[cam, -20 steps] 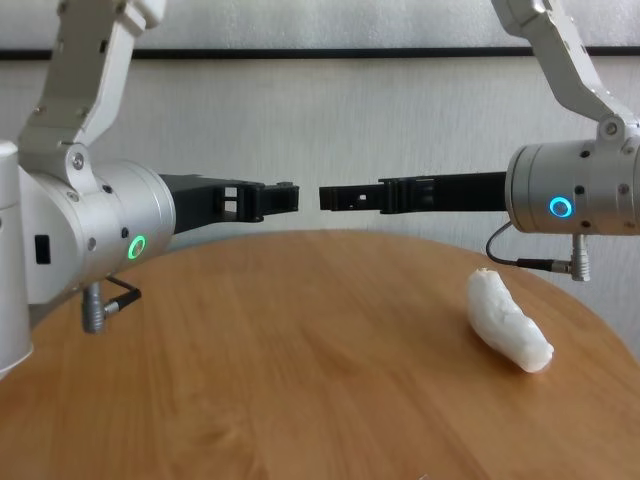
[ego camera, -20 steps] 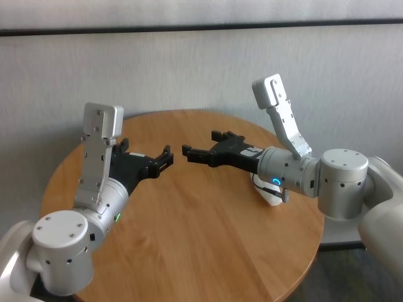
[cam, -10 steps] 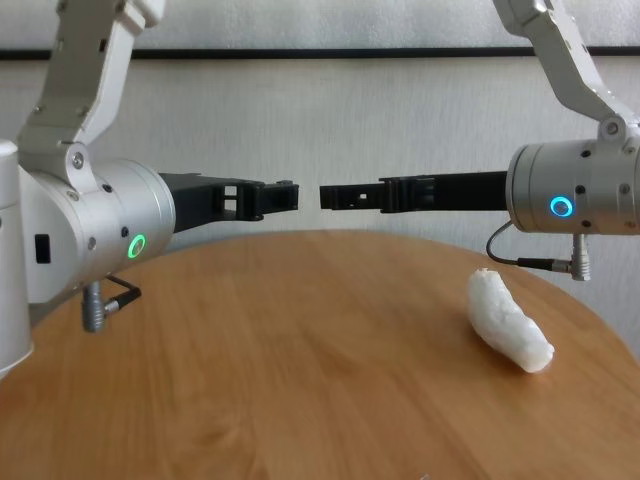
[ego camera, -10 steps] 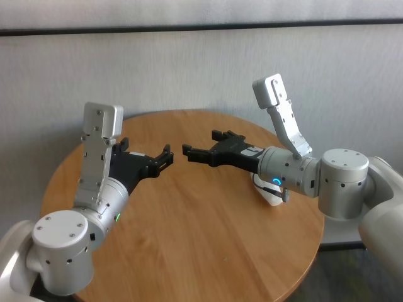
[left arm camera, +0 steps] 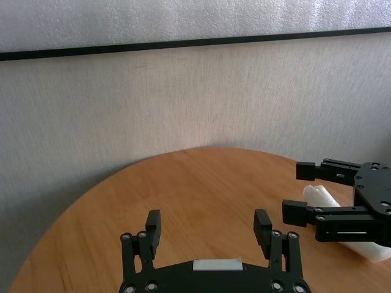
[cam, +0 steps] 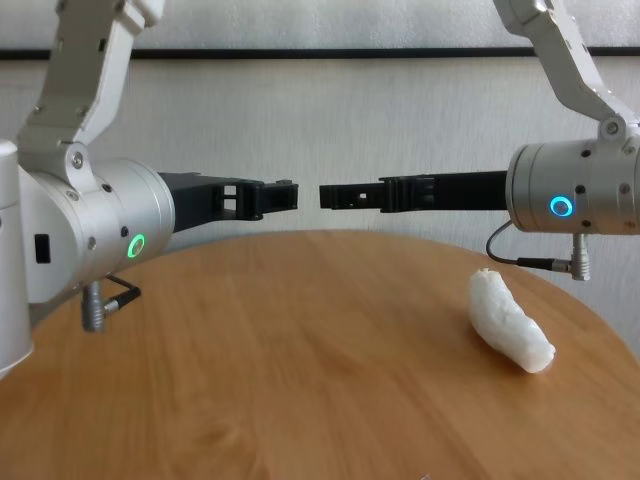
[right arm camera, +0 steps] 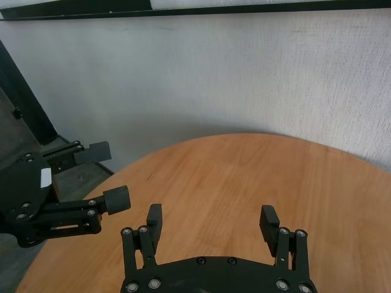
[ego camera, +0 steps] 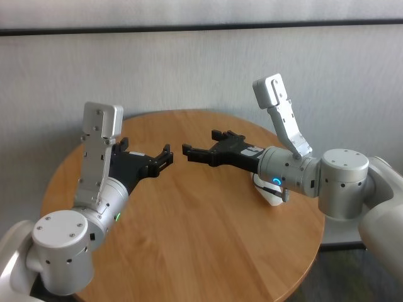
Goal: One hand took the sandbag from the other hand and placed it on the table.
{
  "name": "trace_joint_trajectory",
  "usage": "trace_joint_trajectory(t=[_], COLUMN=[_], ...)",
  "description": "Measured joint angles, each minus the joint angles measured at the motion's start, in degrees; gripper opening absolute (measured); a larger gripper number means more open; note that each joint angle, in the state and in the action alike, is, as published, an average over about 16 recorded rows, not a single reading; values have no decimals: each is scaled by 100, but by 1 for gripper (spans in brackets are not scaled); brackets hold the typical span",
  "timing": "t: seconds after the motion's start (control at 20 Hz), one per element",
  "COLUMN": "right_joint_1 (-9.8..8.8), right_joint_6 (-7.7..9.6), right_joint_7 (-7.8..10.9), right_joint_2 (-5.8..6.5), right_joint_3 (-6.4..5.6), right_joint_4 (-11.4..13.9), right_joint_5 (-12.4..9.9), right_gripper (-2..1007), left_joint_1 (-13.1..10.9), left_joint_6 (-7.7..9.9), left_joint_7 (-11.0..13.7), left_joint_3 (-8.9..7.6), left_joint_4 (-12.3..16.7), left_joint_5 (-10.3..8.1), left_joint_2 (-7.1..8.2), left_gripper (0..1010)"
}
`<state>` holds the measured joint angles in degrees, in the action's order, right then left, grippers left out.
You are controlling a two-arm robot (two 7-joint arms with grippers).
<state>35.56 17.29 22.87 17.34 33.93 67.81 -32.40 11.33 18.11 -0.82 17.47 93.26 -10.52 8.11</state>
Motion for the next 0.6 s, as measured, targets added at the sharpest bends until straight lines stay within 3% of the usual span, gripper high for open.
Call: trace_joint_trajectory(t=[0.6], right_joint_1=[2], right_joint_6=[-5], right_joint_7=[0], right_joint_2=[2], right_joint_3=[4], right_joint_4=[-1], right_joint_5=[-3], right_gripper=[1003], left_joint_1=[1], left_joint_6=[-5], left_joint_7=[-2], left_joint_3=[3], left_joint_4=[-3], left_joint_5=[-3], left_joint_2=[3], left_gripper=[1000])
